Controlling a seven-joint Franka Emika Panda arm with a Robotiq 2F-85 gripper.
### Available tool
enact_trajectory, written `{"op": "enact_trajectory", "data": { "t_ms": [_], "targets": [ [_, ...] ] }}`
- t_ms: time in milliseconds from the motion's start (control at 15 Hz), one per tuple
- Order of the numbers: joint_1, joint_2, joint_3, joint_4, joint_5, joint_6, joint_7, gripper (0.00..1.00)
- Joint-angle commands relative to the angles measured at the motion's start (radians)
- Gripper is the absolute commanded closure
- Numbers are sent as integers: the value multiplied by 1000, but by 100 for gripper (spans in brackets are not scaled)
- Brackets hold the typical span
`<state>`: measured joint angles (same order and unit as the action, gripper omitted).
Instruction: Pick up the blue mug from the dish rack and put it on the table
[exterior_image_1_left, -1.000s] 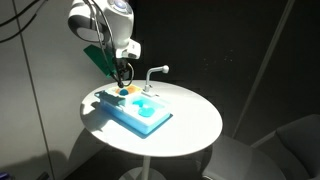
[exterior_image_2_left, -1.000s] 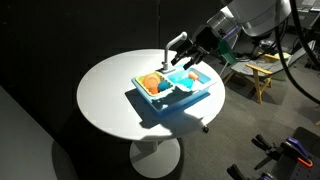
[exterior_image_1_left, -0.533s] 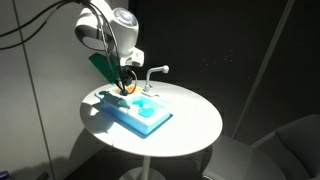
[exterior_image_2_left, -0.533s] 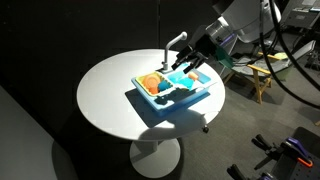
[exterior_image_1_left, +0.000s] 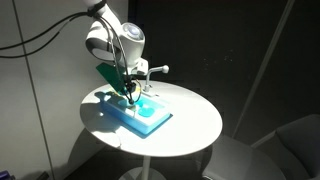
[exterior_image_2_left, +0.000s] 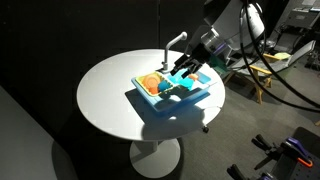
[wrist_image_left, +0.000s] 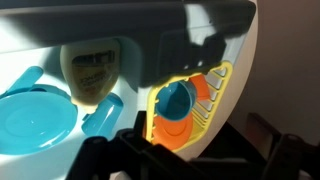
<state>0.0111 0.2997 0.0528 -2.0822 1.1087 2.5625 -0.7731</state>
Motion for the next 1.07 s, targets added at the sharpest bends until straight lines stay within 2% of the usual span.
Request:
{"op": "enact_trajectory", "data": {
  "t_ms": [0,1000],
  "targets": [
    [-20,66,22,72,10,-27,-34,0],
    [-13,178,66,218,-6,-72,-33,0]
  ]
}}
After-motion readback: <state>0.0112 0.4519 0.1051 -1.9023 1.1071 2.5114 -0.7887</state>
